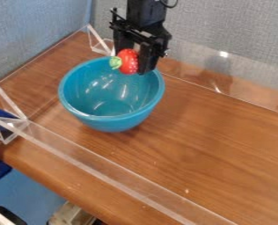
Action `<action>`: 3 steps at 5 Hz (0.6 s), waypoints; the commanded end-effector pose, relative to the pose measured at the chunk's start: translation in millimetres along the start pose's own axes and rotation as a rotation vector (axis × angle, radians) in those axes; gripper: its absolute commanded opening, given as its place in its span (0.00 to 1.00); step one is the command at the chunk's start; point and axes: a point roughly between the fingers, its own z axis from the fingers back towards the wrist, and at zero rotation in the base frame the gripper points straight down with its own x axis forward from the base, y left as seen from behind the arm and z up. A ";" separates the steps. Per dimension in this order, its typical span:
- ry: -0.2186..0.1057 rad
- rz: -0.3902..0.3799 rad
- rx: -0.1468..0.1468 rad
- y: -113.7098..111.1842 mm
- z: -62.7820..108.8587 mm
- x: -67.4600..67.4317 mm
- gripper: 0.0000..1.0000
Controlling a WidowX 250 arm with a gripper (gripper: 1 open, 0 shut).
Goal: Remove the strawberry from inside the blue bowl and put it on the table
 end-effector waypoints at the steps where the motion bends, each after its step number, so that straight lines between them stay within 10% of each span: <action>1: -0.082 -0.013 0.036 -3.5 29.7 -1.6 0.00; 3: -0.091 -0.033 0.046 -9.5 35.1 -2.5 0.00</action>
